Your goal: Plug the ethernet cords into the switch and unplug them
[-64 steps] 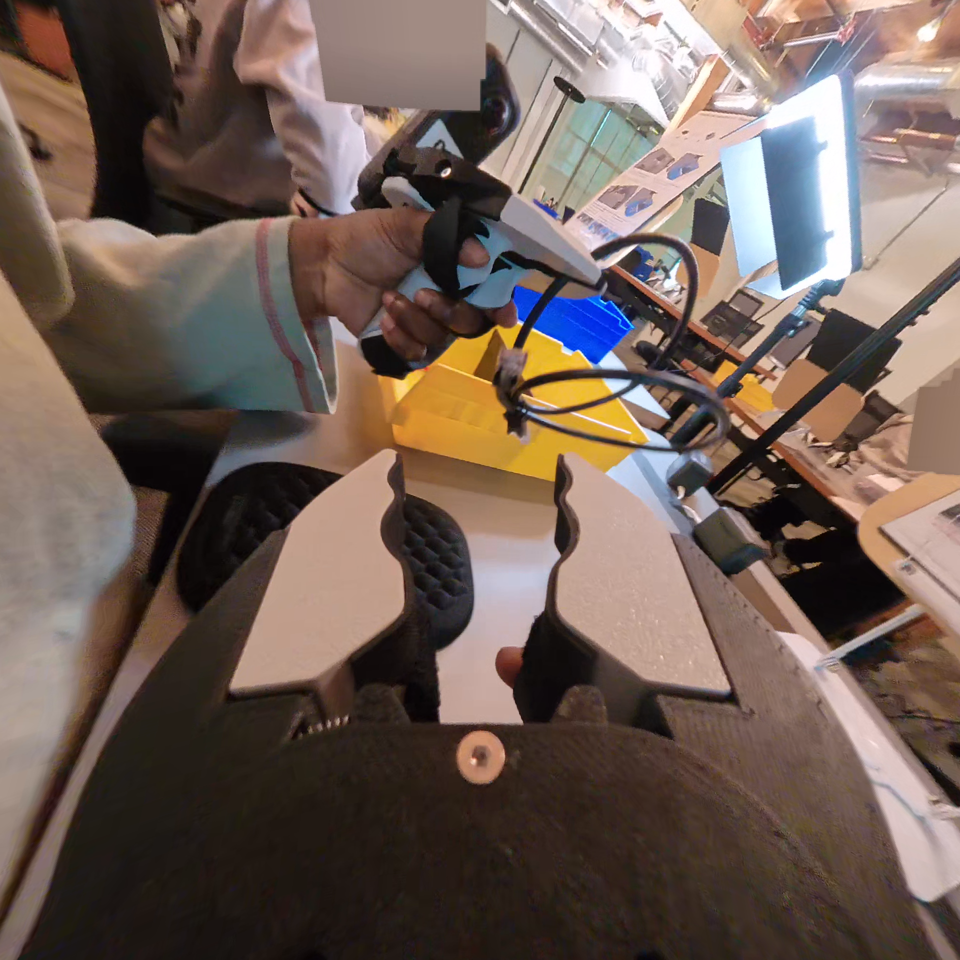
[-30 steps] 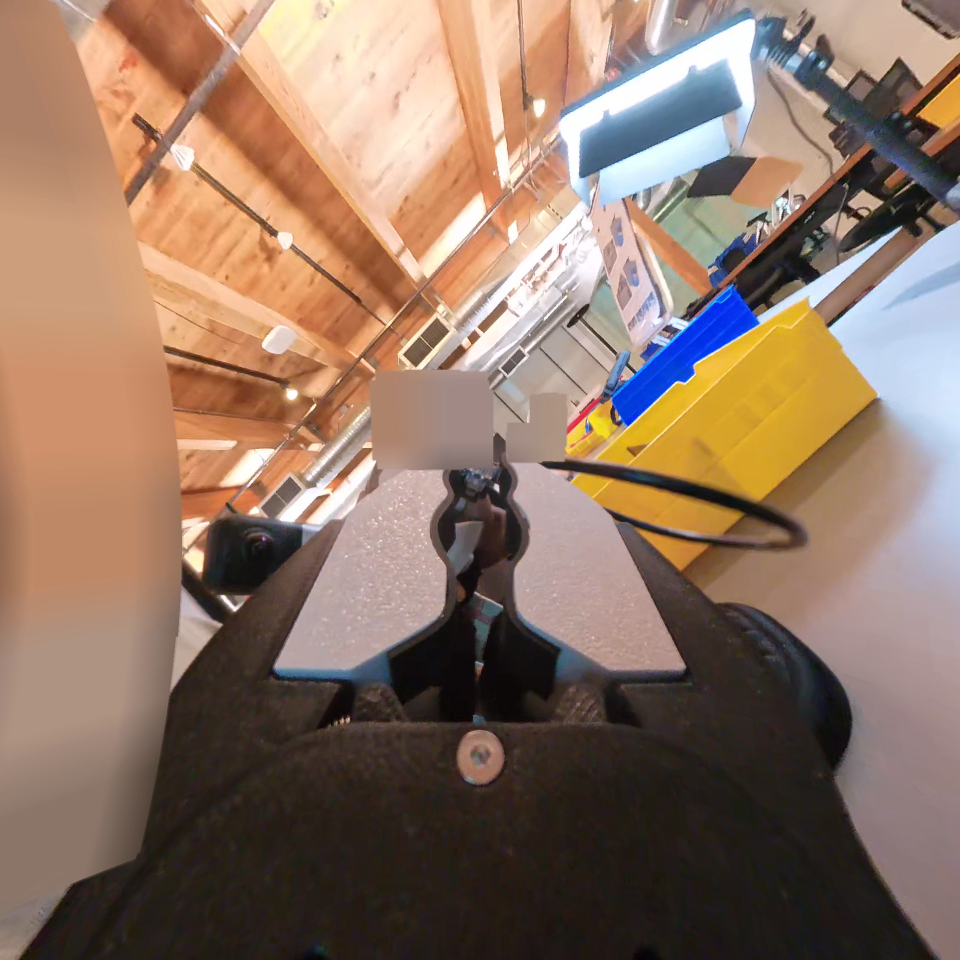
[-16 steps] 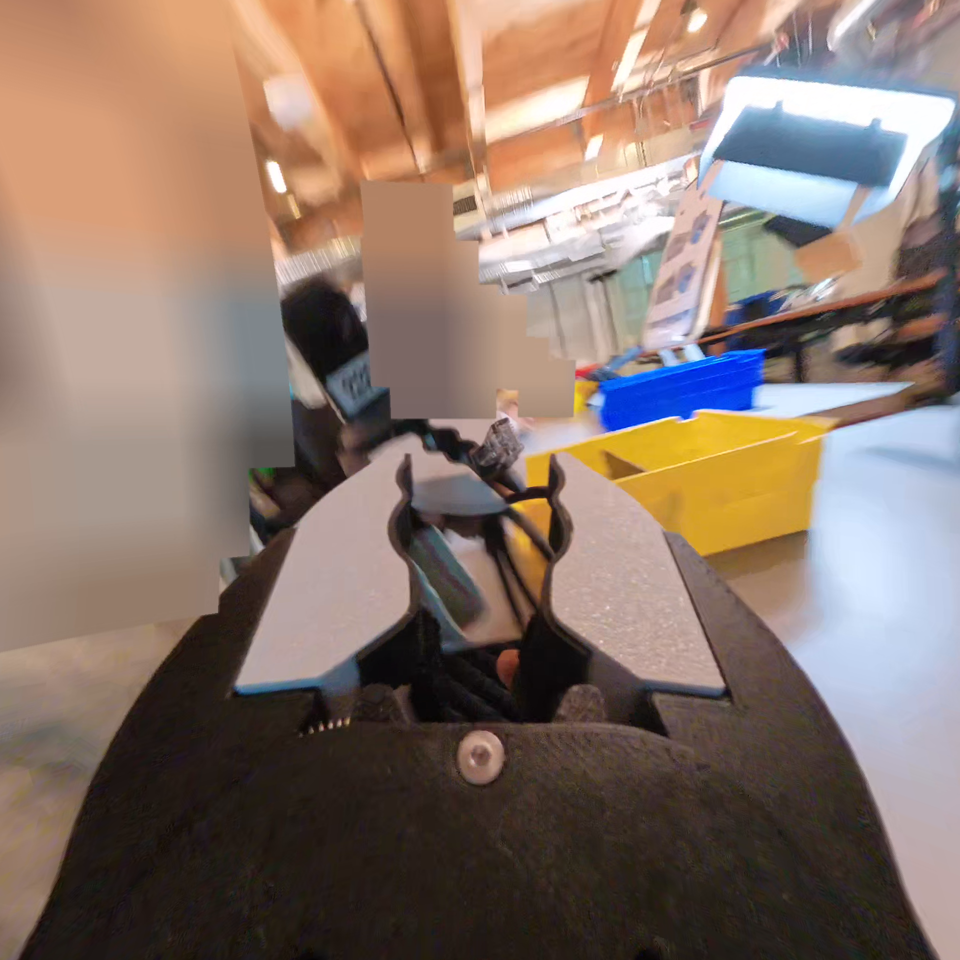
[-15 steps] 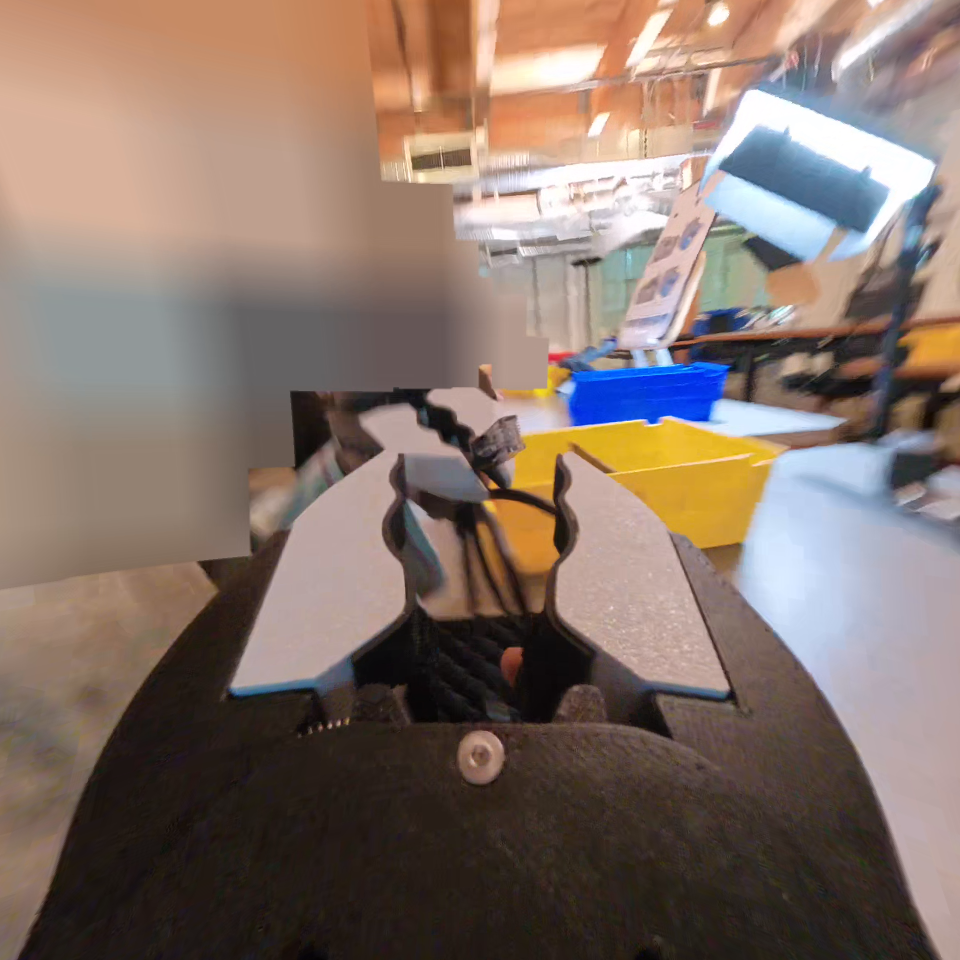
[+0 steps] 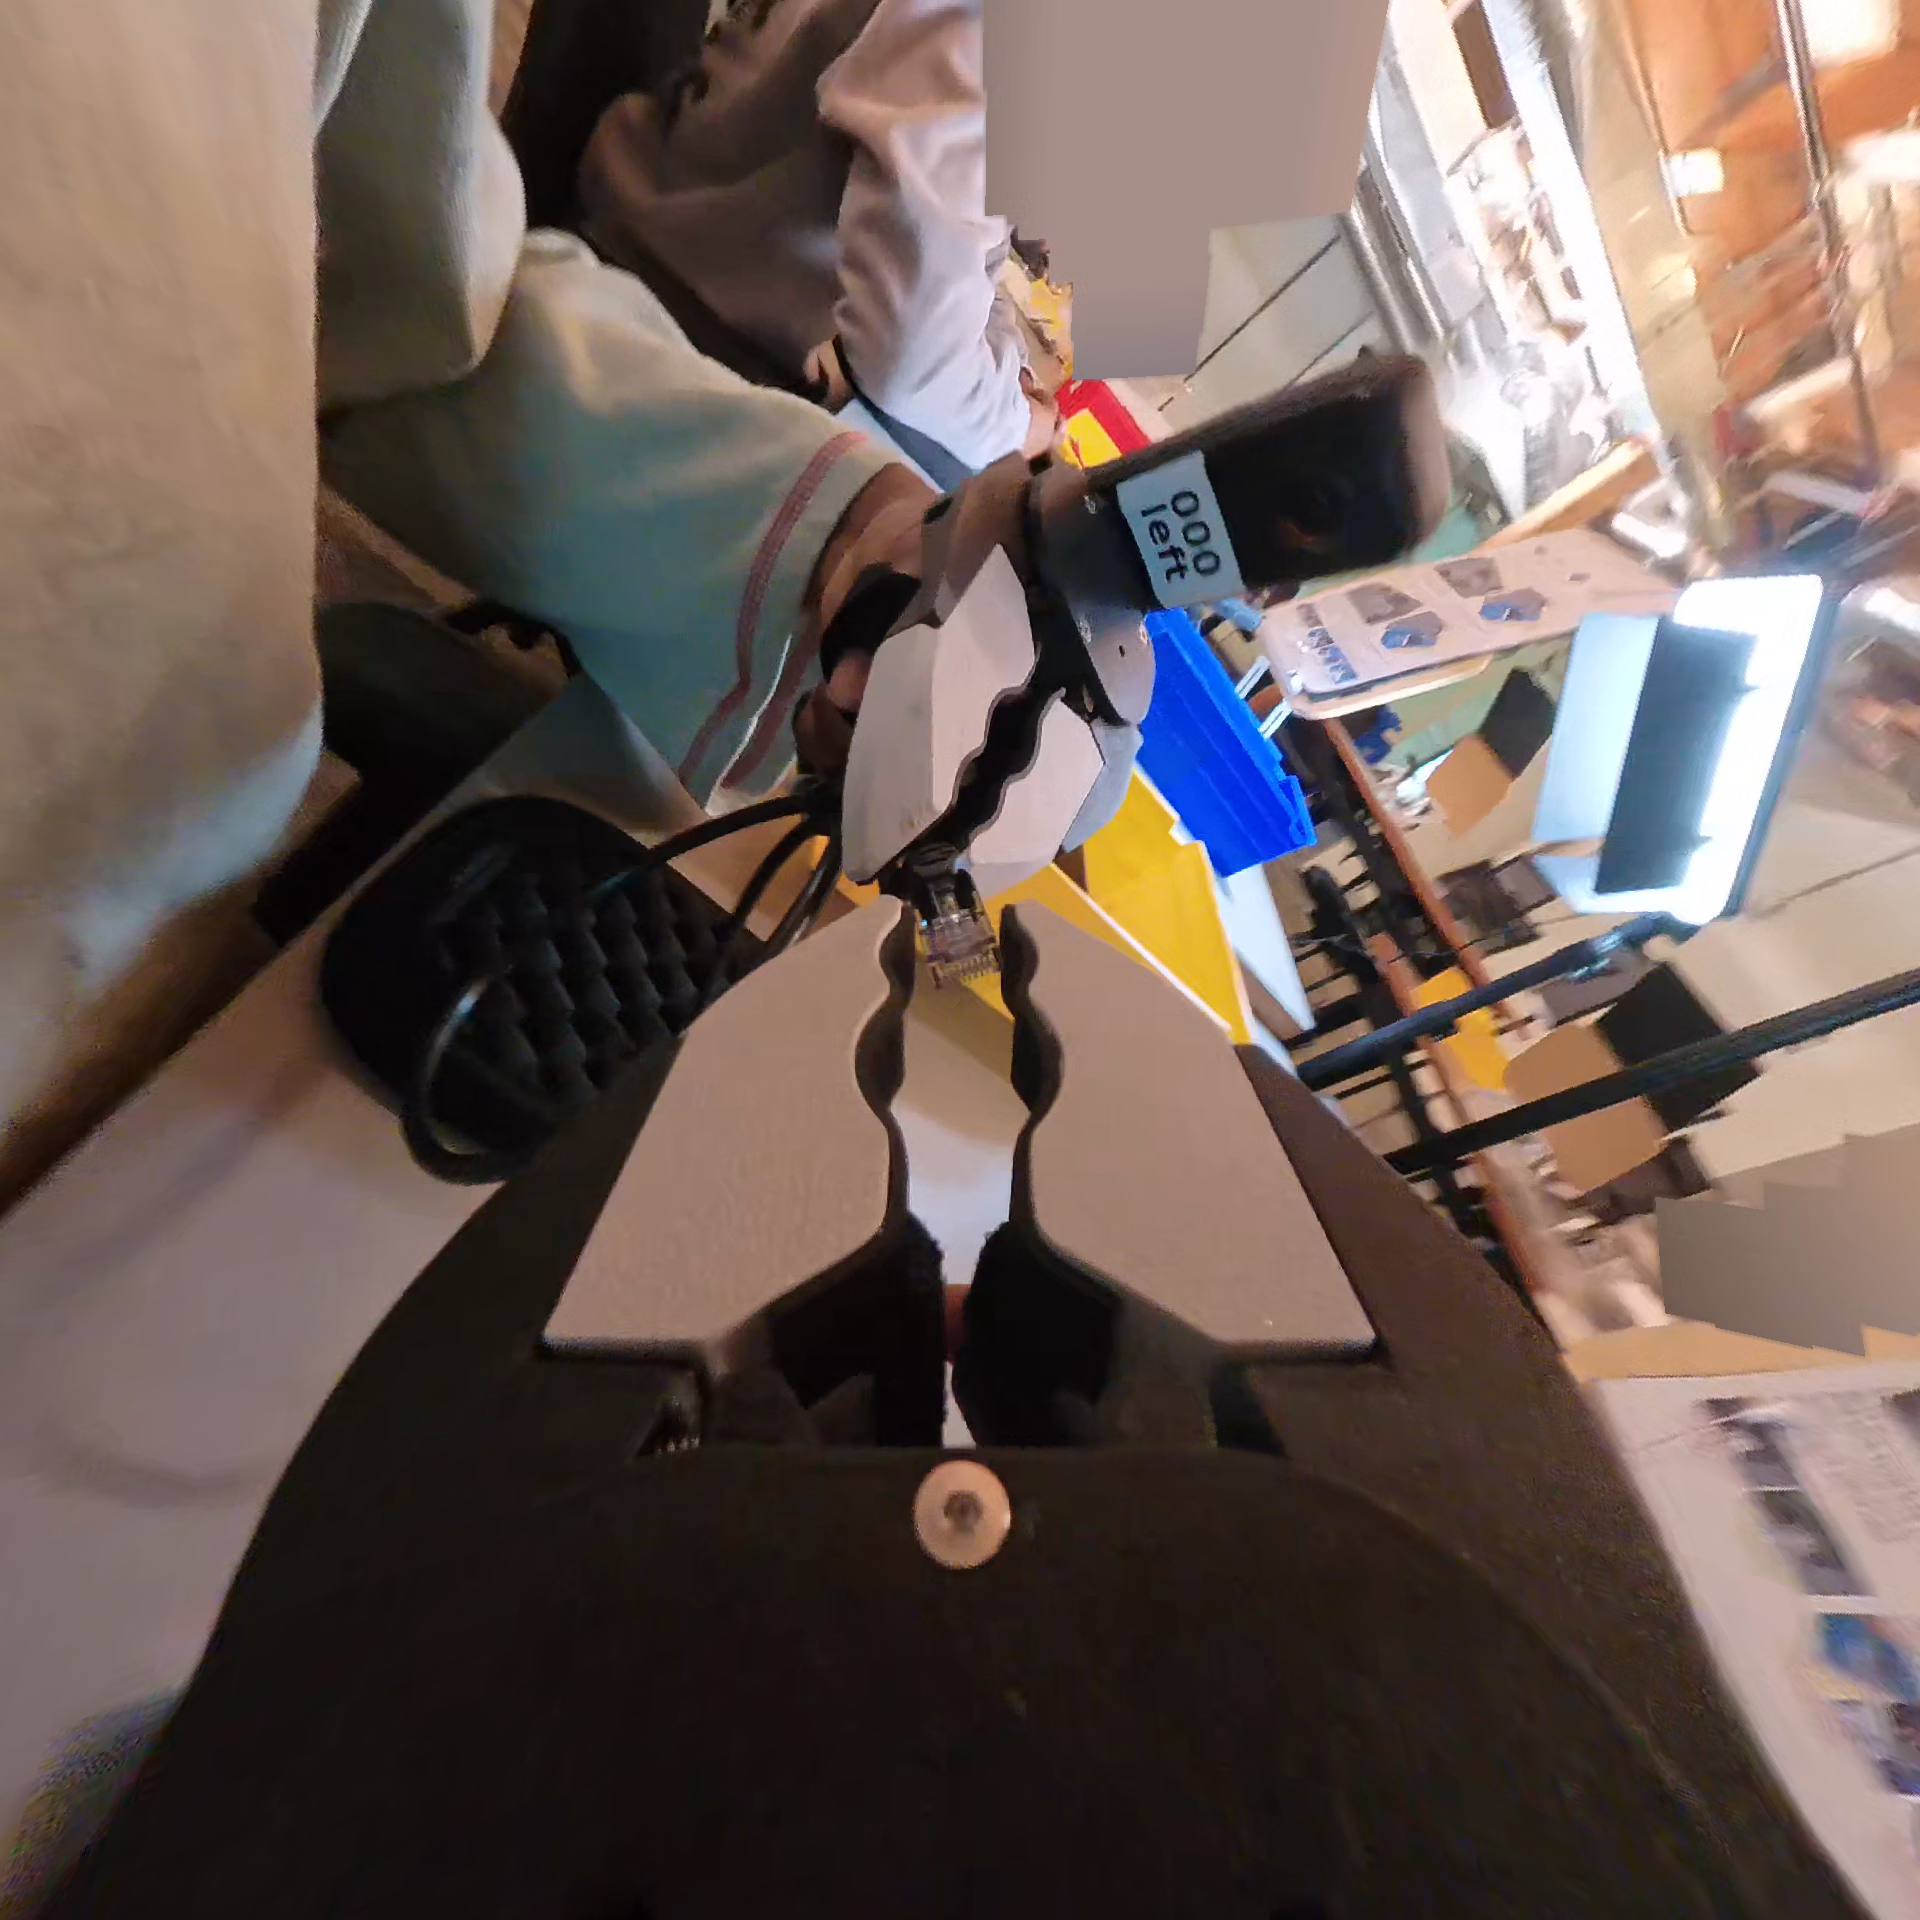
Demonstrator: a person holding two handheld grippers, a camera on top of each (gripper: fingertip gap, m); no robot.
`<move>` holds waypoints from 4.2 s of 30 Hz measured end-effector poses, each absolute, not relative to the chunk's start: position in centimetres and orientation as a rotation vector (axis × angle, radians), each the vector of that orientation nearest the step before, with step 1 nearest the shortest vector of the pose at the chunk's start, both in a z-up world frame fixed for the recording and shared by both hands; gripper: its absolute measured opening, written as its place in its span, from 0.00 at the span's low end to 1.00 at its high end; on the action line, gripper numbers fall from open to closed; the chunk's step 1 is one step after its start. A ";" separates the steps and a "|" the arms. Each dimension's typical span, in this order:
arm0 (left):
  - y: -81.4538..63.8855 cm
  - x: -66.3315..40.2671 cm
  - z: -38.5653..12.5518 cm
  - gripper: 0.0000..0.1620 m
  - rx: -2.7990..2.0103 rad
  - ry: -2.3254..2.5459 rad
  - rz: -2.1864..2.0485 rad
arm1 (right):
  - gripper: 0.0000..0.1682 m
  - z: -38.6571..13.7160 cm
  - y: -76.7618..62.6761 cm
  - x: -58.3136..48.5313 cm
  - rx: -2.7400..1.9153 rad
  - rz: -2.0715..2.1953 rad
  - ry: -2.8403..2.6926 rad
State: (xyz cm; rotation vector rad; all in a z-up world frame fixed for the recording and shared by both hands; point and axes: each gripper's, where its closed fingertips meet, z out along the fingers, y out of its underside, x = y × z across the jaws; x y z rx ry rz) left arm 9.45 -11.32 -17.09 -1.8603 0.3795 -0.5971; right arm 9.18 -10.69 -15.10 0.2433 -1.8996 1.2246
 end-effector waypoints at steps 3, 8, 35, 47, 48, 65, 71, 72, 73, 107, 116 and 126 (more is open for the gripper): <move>-10.3 7.6 -16.1 0.16 -1.780 0.394 -0.285 | 0.08 -15.0 -9.9 8.6 0.041 1.399 -1.919; -10.0 7.3 -14.5 0.22 -1.687 0.540 0.155 | 0.08 -15.4 -8.5 7.9 -0.278 1.728 -1.899; -9.7 8.3 -21.3 0.06 -2.058 0.562 0.067 | 0.37 -18.9 -3.7 11.2 -0.306 1.523 -2.090; -9.1 7.3 -22.9 0.06 -2.080 0.485 0.055 | 0.45 -30.2 1.1 13.5 -0.238 0.468 -2.560; -9.1 7.2 -22.9 0.06 -2.077 0.479 0.057 | 0.48 -31.0 1.5 13.6 -0.265 0.423 -2.591; -7.6 7.0 -27.1 0.06 -2.201 0.455 0.154 | 0.41 -29.1 -0.4 10.7 -0.520 0.931 -2.727; -6.9 7.2 -28.0 0.06 -2.237 0.426 0.077 | 0.41 -28.5 -1.9 10.5 -0.581 0.952 -2.771; -6.8 7.2 -28.0 0.06 -2.242 0.437 0.085 | 0.41 -28.7 -1.9 10.5 -0.582 0.942 -2.782; -6.8 7.2 -28.0 0.06 -2.249 0.448 0.096 | 0.41 -28.8 -1.9 10.5 -0.579 0.926 -2.794; -6.4 8.6 -29.4 0.06 -2.299 0.559 0.094 | 0.41 -29.9 -1.4 10.4 -0.630 0.835 -2.822; -6.0 9.1 -29.3 0.06 -2.274 0.548 0.051 | 0.41 -29.9 -1.7 10.4 -0.602 0.860 -2.807; -5.2 9.1 -29.7 0.05 -2.272 0.511 0.011 | 0.40 -30.4 -1.3 9.8 -0.559 0.791 -2.745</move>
